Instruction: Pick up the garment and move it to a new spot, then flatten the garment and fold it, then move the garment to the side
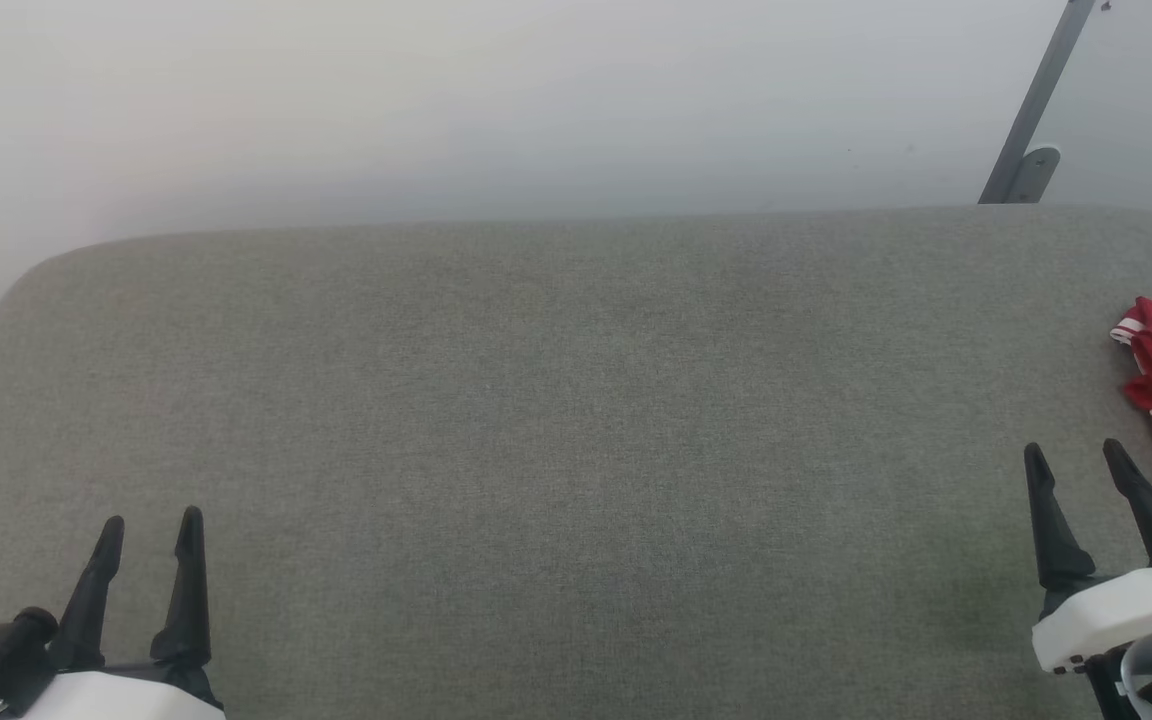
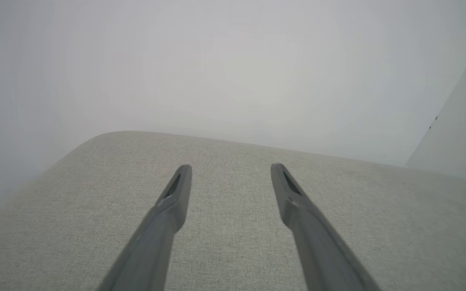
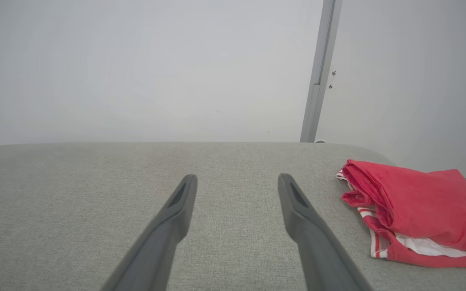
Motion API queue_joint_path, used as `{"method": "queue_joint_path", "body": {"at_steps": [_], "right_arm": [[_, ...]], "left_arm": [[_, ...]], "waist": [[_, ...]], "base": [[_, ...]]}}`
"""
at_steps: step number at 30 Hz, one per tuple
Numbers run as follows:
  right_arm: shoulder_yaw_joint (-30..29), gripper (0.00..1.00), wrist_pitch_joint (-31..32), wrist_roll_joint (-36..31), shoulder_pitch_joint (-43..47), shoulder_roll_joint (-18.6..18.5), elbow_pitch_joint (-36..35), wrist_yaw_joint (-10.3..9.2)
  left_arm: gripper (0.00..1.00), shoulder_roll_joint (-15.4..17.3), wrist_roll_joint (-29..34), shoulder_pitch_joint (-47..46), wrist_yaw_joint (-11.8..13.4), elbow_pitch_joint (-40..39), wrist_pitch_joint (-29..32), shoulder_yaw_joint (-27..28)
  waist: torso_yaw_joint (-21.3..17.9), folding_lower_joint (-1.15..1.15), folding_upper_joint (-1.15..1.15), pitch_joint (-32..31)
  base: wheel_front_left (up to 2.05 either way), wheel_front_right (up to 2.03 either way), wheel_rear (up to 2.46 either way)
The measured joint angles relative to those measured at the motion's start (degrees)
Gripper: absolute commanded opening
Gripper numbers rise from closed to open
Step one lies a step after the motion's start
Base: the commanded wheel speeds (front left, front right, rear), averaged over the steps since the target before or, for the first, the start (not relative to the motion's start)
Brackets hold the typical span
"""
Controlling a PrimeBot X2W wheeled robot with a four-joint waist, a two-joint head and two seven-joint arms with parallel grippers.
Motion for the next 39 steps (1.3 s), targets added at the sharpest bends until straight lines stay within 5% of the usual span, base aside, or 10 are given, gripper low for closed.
{"method": "queue_joint_path", "body": {"at_steps": [9,10,15,39], "right_arm": [[-0.1,1.00,0.0,0.2,0.4,0.7,-0.7,0.00],[-0.1,0.00,0.0,0.1,0.6,0.8,-0.7,0.00],[0.1,0.00,0.5,0.5,2.6,2.3,1.5,0.01],[-0.7,0.00,6.7,22.7,2.4,5.2,-0.4,0.00]], "left_arm": [[1.00,-0.5,1.1,0.0,0.0,0.0,0.0,0.7],[0.00,-0.6,1.3,0.0,0.0,0.0,0.0,0.8],[0.00,-2.6,0.9,0.5,0.0,2.5,0.4,0.2],[0.00,-5.3,-18.8,-1.5,0.0,3.4,6.6,0.2]], "waist": [[-0.1,0.00,0.00,-0.1],[-0.1,0.00,0.00,-0.1],[-0.1,0.00,0.00,-0.1],[-0.2,0.00,0.00,-0.2]], "base": [[0.00,0.00,0.00],[0.00,0.00,0.00],[0.00,0.00,0.00],[0.00,0.00,0.00]]}}
